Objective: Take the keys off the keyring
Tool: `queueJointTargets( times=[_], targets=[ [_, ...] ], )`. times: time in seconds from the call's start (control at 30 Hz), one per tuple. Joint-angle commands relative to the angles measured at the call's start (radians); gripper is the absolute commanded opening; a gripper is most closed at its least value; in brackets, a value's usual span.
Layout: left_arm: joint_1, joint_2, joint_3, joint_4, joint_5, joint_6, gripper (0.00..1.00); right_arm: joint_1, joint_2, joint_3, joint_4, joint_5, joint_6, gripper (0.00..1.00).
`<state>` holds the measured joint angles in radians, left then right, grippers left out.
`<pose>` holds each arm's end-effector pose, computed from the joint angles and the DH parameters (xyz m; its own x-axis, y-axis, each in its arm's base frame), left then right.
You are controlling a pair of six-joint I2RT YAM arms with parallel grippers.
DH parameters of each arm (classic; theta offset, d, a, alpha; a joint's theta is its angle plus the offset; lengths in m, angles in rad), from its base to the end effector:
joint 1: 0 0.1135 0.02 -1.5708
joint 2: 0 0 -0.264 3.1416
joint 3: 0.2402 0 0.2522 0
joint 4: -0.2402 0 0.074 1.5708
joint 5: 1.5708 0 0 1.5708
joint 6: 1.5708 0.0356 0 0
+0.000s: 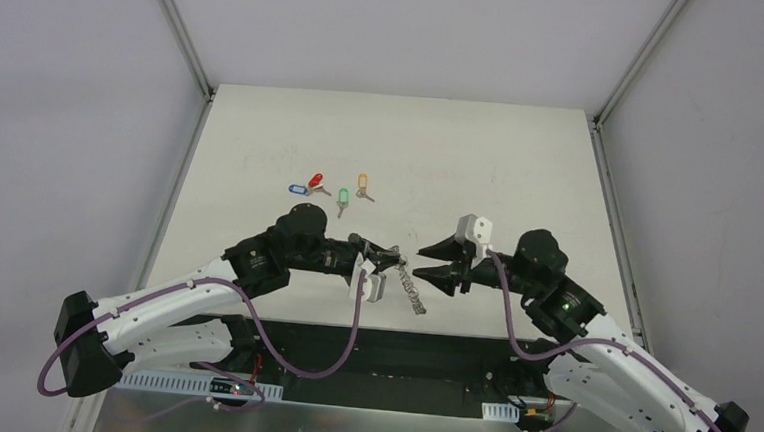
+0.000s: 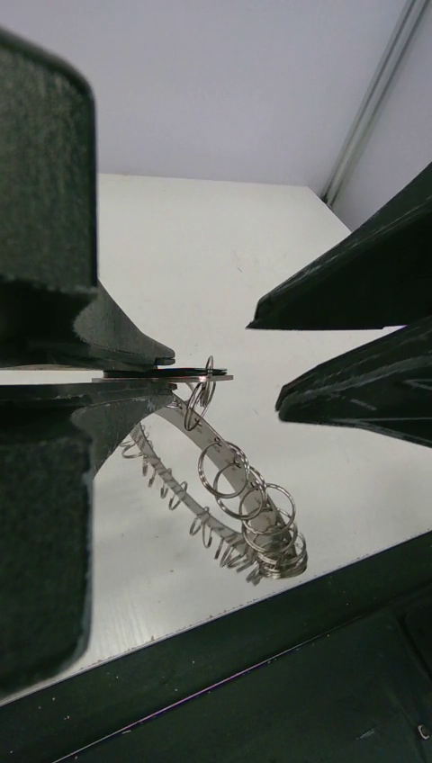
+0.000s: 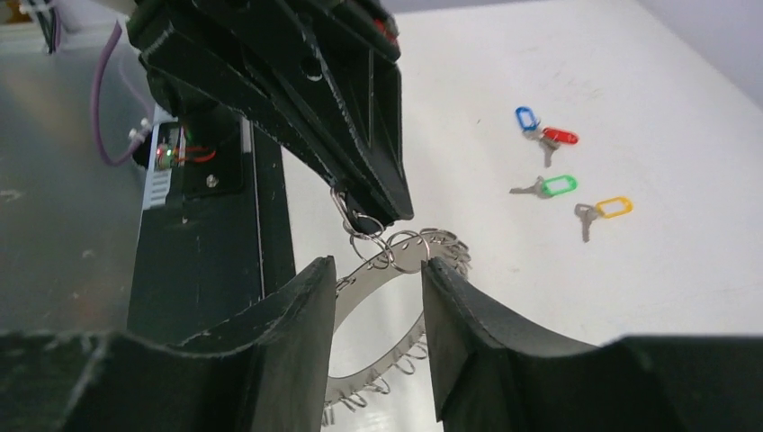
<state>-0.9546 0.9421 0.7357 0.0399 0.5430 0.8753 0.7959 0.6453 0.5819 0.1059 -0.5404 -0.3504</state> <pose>0.1120 -0.1900 0.3182 0.7011 0.1473 -0.6976 0.7099 -0.0532 0.7023 0.1001 0.1284 0.3211 0.3617 -0.0514 -0.9309 -0.9030 0.2290 -0.3635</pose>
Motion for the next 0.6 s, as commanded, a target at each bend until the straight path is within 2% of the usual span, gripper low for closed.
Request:
queueJointTargets(
  times=[0.0,0.57],
  targets=[
    [-0.001,-0.022,0.015,0.045,0.039,0.0,0.0,-0.002,0.084,0.118,-0.18,-0.108,-0.179,0.45],
    [-0.001,-0.007,0.016,0.043,0.055,-0.005,0.0,0.0,0.204,0.162,-0.129,-0.195,-0.194,0.41]
  ],
)
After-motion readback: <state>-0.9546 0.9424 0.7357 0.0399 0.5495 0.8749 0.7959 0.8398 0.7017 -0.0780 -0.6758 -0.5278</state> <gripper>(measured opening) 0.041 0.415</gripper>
